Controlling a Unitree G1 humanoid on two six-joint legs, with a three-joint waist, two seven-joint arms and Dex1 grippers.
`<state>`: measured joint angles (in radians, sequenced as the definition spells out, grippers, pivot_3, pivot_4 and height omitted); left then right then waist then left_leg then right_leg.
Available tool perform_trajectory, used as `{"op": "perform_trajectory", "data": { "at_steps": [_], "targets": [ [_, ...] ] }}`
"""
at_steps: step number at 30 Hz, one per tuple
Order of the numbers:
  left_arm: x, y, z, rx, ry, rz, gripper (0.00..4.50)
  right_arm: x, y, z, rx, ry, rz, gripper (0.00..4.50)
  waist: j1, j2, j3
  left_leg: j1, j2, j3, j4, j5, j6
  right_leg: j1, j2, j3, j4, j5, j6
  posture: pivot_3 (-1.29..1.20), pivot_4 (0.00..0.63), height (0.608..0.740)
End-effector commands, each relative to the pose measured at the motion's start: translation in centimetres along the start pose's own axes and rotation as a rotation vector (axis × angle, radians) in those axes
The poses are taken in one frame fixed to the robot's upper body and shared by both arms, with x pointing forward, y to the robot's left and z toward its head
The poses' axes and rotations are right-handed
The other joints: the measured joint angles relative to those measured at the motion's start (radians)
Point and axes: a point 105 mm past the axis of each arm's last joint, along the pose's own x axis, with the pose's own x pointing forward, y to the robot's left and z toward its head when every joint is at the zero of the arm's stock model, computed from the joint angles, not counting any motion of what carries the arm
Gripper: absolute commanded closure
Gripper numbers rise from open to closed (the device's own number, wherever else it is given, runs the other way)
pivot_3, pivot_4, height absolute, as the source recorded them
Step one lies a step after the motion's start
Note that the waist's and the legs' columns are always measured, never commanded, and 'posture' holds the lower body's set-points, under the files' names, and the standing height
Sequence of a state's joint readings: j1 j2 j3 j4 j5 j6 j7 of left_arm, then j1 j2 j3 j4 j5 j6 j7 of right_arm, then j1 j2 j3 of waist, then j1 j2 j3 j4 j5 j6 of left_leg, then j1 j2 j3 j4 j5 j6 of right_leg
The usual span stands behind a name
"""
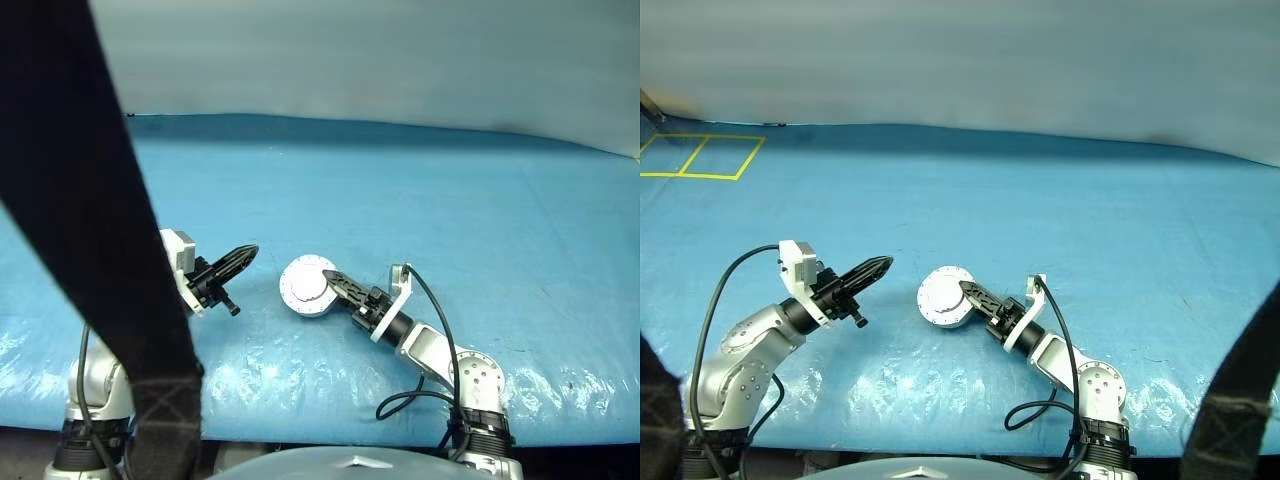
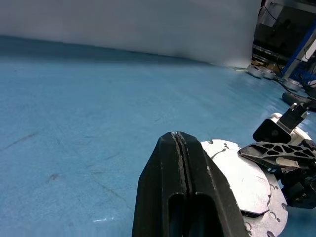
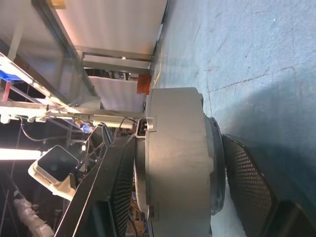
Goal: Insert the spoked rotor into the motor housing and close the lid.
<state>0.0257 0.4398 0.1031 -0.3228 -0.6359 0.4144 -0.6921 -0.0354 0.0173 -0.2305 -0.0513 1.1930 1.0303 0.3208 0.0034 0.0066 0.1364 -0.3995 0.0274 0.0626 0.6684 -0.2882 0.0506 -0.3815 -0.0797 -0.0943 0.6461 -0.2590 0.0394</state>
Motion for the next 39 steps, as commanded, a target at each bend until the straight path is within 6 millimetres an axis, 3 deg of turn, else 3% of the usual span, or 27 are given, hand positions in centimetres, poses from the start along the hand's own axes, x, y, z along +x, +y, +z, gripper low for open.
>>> {"op": "perform_trajectory", "data": {
  "at_steps": [1, 7, 12, 15, 20, 27, 34, 39],
  "targets": [
    [0.3, -1.2, 0.9, 0.020, -0.024, -0.039, 4.50, 0.7, 2.0, 0.5, -0.021, -0.023, 0.082, 2.10, -0.001, 0.000, 0.000, 0.000, 0.000, 0.000, 0.000, 0.000, 0.000, 0.000, 0.000, 0.000, 0.000, 0.000, 0.000, 0.00, 0.150, 0.740],
    [-0.3, -1.5, -0.6, -0.051, 0.045, -0.057, 4.50, 1.4, 3.8, 0.9, 0.023, -0.057, 0.154, 2.10, -0.011, 0.000, 0.000, 0.000, 0.000, 0.000, 0.000, 0.001, -0.001, -0.001, 0.001, 0.001, 0.001, 0.000, 0.000, 0.00, 0.150, 0.740],
    [-1.9, -0.9, -1.2, -0.267, 0.002, -0.043, 4.50, 2.0, 6.6, 1.4, 0.051, -0.077, 0.261, 2.10, -0.015, 0.000, 0.000, 0.000, 0.001, 0.000, 0.000, 0.001, -0.001, -0.001, 0.000, 0.001, 0.001, 0.000, 0.000, 0.00, 0.150, 0.740],
    [-2.2, -1.2, -1.0, -0.325, -0.026, -0.049, 3.90, 2.2, 7.6, 1.4, 0.062, -0.068, 0.297, 2.10, -0.015, 0.001, 0.000, 0.000, 0.001, 0.000, 0.000, 0.001, -0.001, -0.001, 0.000, 0.001, 0.002, 0.000, 0.000, 0.00, 0.150, 0.740],
    [-2.1, -1.8, -0.6, -0.435, -0.129, -0.045, 2.22, 2.7, 9.2, 1.1, 0.066, -0.037, 0.344, 2.10, -0.015, 0.001, 0.000, 0.000, 0.000, 0.000, 0.001, 0.000, -0.001, -0.001, 0.000, 0.002, 0.002, 0.000, 0.000, 0.00, 0.150, 0.740],
    [-1.7, -3.9, 0.6, -0.498, -0.202, -0.154, 0.03, 2.8, 9.4, 0.8, 0.058, 0.000, 0.330, 2.10, -0.015, 0.000, 0.000, 0.000, 0.000, 0.001, 0.001, 0.001, -0.001, -0.001, 0.000, 0.002, 0.002, 0.000, 0.000, 0.00, 0.150, 0.740],
    [-0.6, -5.1, 2.3, -0.553, -0.294, -0.229, 0.03, 2.9, 8.9, 0.5, 0.060, 0.019, 0.298, 2.10, -0.014, 0.000, 0.000, 0.000, 0.000, 0.001, 0.003, 0.000, -0.001, -0.001, 0.000, 0.002, 0.004, 0.000, 0.000, 0.00, 0.150, 0.740],
    [0.7, -5.5, 0.3, -0.629, -0.212, -0.240, 0.03, 2.9, 8.8, 0.5, 0.055, 0.022, 0.287, 2.10, -0.014, 0.000, 0.000, 0.000, 0.000, 0.001, 0.006, 0.000, 0.000, -0.001, 0.001, 0.003, 0.006, 0.000, 0.000, 0.00, 0.150, 0.740]
  ]
}}
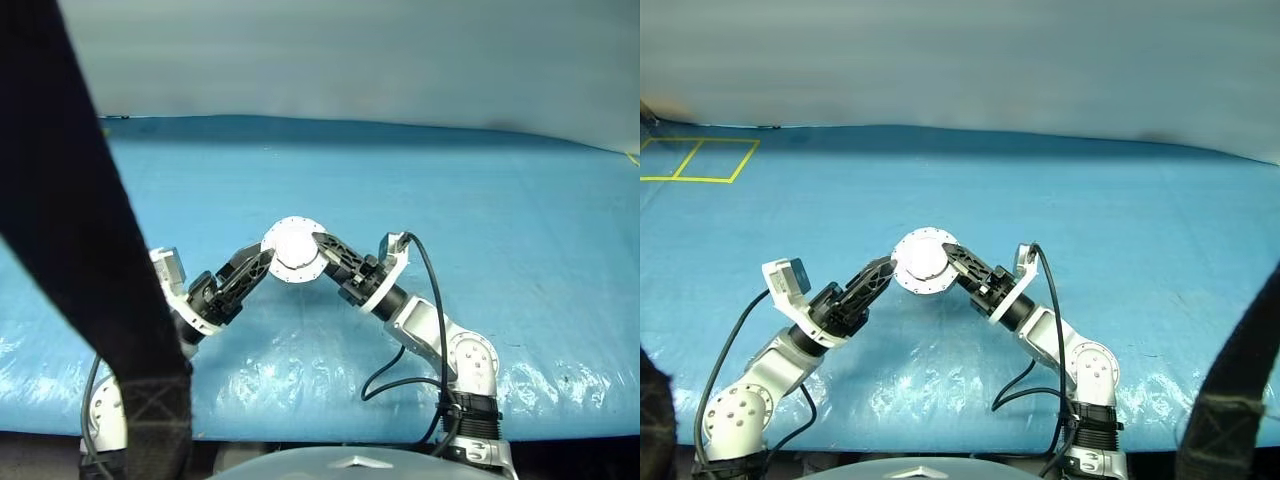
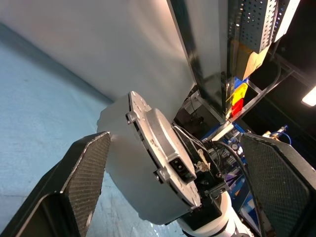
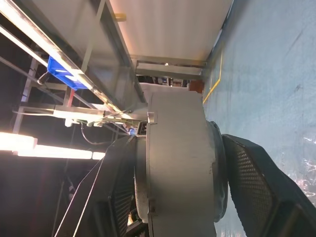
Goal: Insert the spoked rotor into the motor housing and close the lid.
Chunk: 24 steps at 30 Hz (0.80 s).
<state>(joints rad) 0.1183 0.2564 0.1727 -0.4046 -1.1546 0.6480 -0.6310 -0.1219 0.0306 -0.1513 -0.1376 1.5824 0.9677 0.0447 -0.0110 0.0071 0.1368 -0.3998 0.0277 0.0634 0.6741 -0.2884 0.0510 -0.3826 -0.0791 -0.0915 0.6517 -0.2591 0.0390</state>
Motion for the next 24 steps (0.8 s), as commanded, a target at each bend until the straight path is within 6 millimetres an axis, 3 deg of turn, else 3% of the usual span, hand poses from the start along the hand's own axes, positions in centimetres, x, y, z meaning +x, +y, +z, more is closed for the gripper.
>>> {"op": "perform_trajectory", "data": {
  "at_steps": [1, 11, 18, 24],
  "targets": [
    [0.7, 0.0, -1.6, -0.074, 0.045, -0.016, 0.03, 0.7, 2.4, -0.5, -0.023, 0.033, 0.100, 2.10, 0.000, 0.000, 0.000, 0.000, 0.000, 0.000, 0.001, 0.000, 0.000, 0.000, 0.000, 0.000, 0.000, 0.000, 0.000, 0.00, 0.150, 0.740],
    [0.1, 1.4, -0.9, -0.122, -0.019, 0.033, 0.03, 0.5, 2.7, -0.2, -0.036, 0.020, 0.096, 2.10, 0.001, -0.001, 0.001, 0.000, 0.001, 0.001, 0.007, -0.002, 0.004, -0.002, 0.000, 0.002, 0.008, -0.001, -0.001, 0.00, 0.150, 0.740],
    [1.6, 0.5, -2.5, -0.190, 0.021, -0.045, 0.03, 0.6, 2.5, -0.7, -0.038, 0.043, 0.084, 2.10, 0.000, -0.001, 0.001, -0.001, 0.000, 0.001, 0.008, -0.004, 0.006, -0.002, 0.000, 0.003, 0.008, 0.000, 0.000, 0.00, 0.150, 0.740],
    [2.4, 0.9, -2.4, -0.216, -0.017, -0.035, 0.03, 0.4, 2.1, -0.8, -0.040, 0.045, 0.062, 2.10, -0.001, -0.001, 0.001, -0.001, 0.000, 0.001, 0.008, -0.004, 0.006, -0.002, 0.000, 0.003, 0.008, 0.000, 0.000, 0.00, 0.150, 0.740]
  ]
}}
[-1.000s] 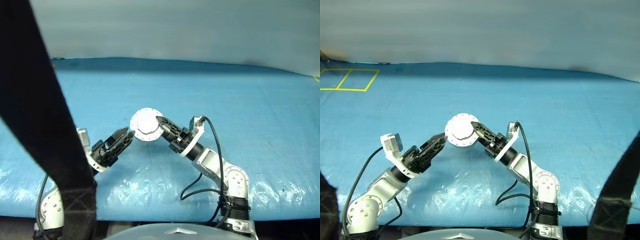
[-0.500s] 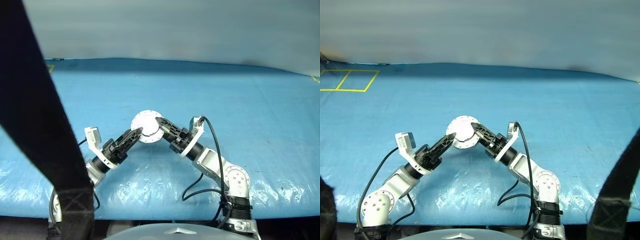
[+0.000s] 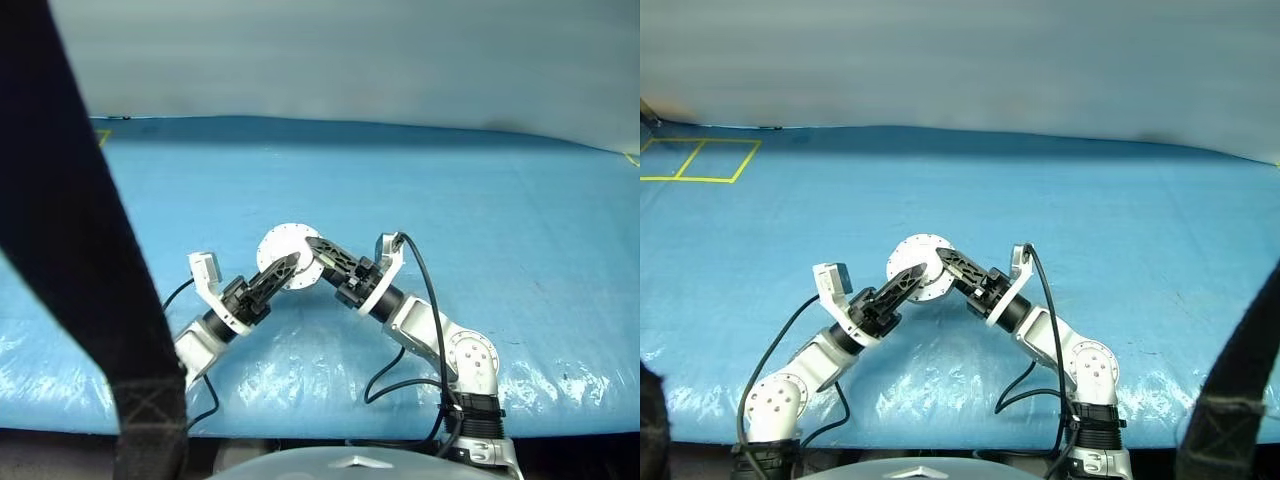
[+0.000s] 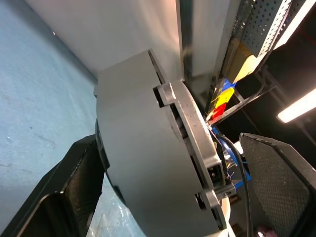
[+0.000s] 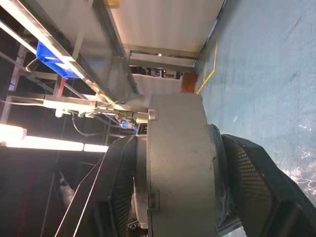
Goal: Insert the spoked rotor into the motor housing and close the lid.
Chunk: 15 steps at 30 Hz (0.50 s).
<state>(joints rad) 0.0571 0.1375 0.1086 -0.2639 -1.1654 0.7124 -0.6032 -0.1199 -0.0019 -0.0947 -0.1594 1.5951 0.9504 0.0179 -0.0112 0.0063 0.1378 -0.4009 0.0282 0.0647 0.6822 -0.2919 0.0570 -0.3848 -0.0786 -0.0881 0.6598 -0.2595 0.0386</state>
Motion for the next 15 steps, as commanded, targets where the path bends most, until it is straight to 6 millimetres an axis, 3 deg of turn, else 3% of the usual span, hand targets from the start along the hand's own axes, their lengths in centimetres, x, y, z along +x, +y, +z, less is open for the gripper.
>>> {"op": "perform_trajectory", "data": {
  "at_steps": [1, 4, 8, 13, 15],
  "targets": [
    [0.3, -0.5, 0.4, -0.008, -0.018, -0.026, 0.03, 0.1, 1.9, 0.0, -0.018, -0.002, 0.082, 2.10, 0.000, 0.000, 0.000, 0.000, 0.000, 0.000, 0.000, 0.000, 0.000, 0.000, 0.000, 0.000, 0.000, 0.000, 0.000, 0.00, 0.150, 0.740],
    [0.0, -0.2, 0.5, -0.015, -0.031, -0.022, 0.39, 0.0, 1.6, 0.2, -0.019, -0.008, 0.067, 2.10, 0.000, 0.000, 0.000, 0.000, 0.000, 0.000, 0.000, 0.000, 0.000, 0.000, 0.000, 0.000, 0.000, 0.000, 0.000, 0.00, 0.150, 0.740],
    [-0.4, 0.9, 0.3, 0.000, -0.012, 0.042, 1.52, 0.0, 1.5, 0.2, -0.018, -0.009, 0.061, 2.10, 0.000, 0.000, 0.000, 0.000, 0.000, 0.000, 0.000, 0.000, 0.001, -0.001, 0.000, 0.000, 0.000, 0.000, 0.000, 0.00, 0.150, 0.740],
    [-0.4, 0.6, -0.2, -0.005, 0.014, -0.018, 1.65, 0.2, 1.4, 0.1, -0.018, -0.007, 0.060, 2.10, 0.000, 0.000, 0.000, -0.001, 0.000, 0.000, 0.000, -0.001, 0.001, -0.001, 0.000, 0.000, 0.000, 0.000, 0.000, 0.00, 0.150, 0.740],
    [-0.5, 1.8, -0.5, -0.005, 0.024, 0.057, 1.66, 0.2, 1.4, 0.1, -0.013, -0.008, 0.058, 2.10, 0.000, 0.000, 0.000, -0.004, 0.000, 0.000, 0.000, 0.000, 0.001, -0.004, 0.000, 0.000, 0.000, 0.000, 0.000, 0.00, 0.150, 0.740]
  ]
}}
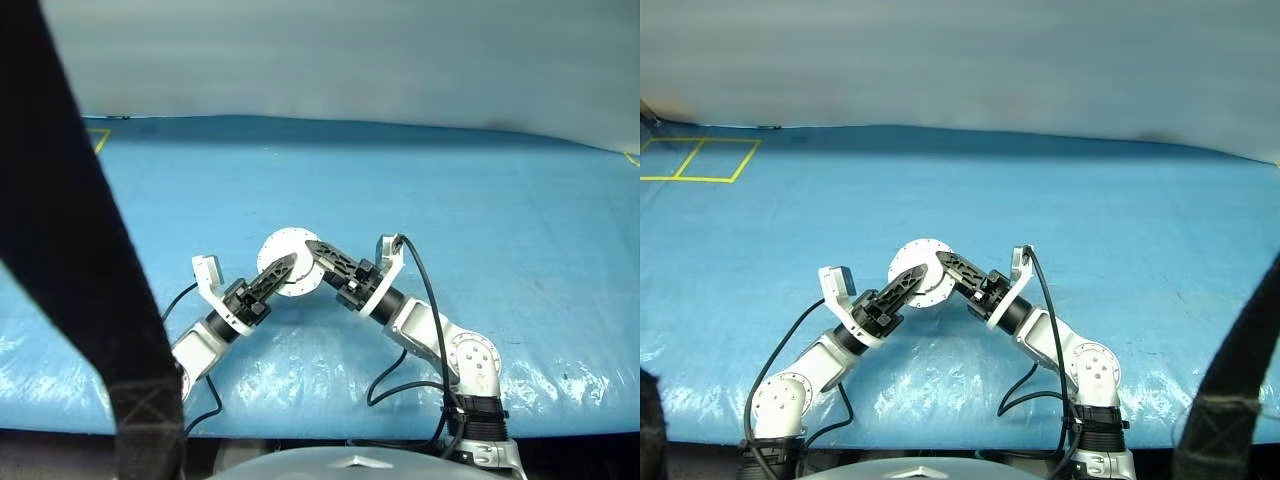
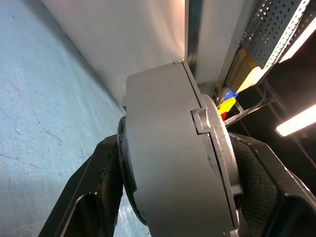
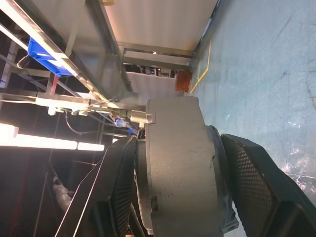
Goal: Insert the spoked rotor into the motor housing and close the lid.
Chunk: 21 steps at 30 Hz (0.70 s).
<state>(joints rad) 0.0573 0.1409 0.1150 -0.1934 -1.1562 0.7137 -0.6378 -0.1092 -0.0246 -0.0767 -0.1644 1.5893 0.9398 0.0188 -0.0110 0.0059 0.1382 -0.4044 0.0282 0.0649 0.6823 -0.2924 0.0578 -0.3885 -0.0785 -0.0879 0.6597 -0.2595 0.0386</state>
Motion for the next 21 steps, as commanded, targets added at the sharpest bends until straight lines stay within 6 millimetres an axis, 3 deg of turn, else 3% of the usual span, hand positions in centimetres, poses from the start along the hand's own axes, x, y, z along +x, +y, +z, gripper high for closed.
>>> {"op": "perform_trajectory", "data": {
  "at_steps": [1, 4, 12, 17, 21],
  "targets": [
    [0.3, 0.4, -0.1, 0.031, 0.018, 0.018, 1.66, 0.4, 1.7, 0.3, 0.000, -0.019, 0.078, 2.10, 0.000, 0.000, 0.000, -0.001, 0.000, 0.000, 0.000, 0.000, 0.000, -0.001, 0.000, 0.000, 0.000, 0.000, 0.000, 0.00, 0.150, 0.740],
    [0.3, -0.5, 0.3, 0.018, -0.009, -0.071, 1.66, 0.4, 1.6, 0.4, -0.016, -0.022, 0.062, 2.10, 0.000, 0.000, 0.000, -0.006, 0.000, 0.000, 0.001, 0.003, -0.005, -0.006, 0.000, 0.000, 0.001, 0.000, 0.000, 0.00, 0.150, 0.740],
    [0.1, 1.9, 1.4, 0.072, -0.030, 0.053, 1.66, 0.6, 0.5, 1.4, -0.209, -0.113, -0.038, 2.10, 0.000, 0.000, 0.000, -0.007, 0.000, 0.000, 0.002, 0.003, -0.004, -0.006, 0.000, 0.000, 0.000, 0.000, 0.001, 0.00, 0.150, 0.740],
    [0.2, 2.1, 3.1, 0.092, -0.101, 0.060, 1.66, 0.7, 0.5, 0.6, -0.159, -0.062, -0.009, 0.47, 0.000, 0.000, 0.000, -0.007, 0.000, 0.000, 0.001, 0.003, -0.004, -0.007, 0.000, 0.000, 0.000, 0.001, 0.001, 0.00, 0.150, 0.740],
    [-0.2, 1.9, 4.8, 0.121, -0.159, 0.047, 1.66, 0.7, -0.1, 1.0, -0.166, -0.082, -0.050, 0.47, 0.000, 0.000, 0.000, -0.007, 0.000, 0.000, 0.001, 0.003, -0.005, -0.007, 0.001, 0.000, 0.001, 0.000, 0.001, 0.00, 0.150, 0.740]
  ]
}}
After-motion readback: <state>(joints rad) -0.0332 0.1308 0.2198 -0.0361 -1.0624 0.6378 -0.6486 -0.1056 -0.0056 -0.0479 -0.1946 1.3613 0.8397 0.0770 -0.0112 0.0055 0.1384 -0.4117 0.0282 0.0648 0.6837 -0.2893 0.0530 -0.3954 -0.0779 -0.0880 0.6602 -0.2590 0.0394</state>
